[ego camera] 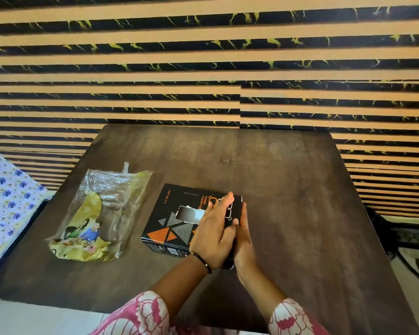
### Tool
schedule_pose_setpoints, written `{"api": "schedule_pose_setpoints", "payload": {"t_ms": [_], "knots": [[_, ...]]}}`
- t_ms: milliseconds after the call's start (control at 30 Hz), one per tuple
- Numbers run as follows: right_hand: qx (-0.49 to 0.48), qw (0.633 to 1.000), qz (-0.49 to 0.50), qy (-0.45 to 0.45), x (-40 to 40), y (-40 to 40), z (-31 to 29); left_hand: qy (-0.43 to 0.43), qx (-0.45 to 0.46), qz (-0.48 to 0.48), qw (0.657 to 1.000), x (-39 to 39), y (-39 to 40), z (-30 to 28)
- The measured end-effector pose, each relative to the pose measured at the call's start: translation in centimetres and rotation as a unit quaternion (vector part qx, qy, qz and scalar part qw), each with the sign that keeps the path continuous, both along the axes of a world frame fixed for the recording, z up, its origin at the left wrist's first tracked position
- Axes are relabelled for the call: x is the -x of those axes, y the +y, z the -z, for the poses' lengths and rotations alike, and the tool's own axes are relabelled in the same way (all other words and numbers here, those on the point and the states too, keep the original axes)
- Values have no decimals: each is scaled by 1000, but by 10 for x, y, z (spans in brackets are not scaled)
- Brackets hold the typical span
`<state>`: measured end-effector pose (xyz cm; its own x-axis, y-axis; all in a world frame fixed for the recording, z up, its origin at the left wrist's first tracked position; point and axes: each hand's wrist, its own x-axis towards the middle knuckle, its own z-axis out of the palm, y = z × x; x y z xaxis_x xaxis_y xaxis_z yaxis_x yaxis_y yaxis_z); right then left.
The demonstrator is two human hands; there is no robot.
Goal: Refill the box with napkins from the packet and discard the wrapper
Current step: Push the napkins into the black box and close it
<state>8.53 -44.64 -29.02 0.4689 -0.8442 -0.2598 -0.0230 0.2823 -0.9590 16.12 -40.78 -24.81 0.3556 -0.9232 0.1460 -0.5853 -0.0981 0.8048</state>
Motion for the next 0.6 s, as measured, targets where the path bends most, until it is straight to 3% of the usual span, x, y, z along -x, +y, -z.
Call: {"api": "schedule_pose_setpoints", "payload": {"t_ms": [133,267,400,500,600], "knots": [[97,990,-13,102,-4,-8,8,29,-2,-1,1000,-2,-3,2],[94,991,-54,84,3,-2,-17,113,-12,1,994,-6,-1,4],[146,968,-46,200,3,3,-29,154,-18,28,988,-21,3,-6],[228,911,-39,341,-4,11,-34,19,6,53,998,-47,17,-13],[347,835,-51,424,-12,23,-36,-158,-4,68,985,-77,34,-9]]}}
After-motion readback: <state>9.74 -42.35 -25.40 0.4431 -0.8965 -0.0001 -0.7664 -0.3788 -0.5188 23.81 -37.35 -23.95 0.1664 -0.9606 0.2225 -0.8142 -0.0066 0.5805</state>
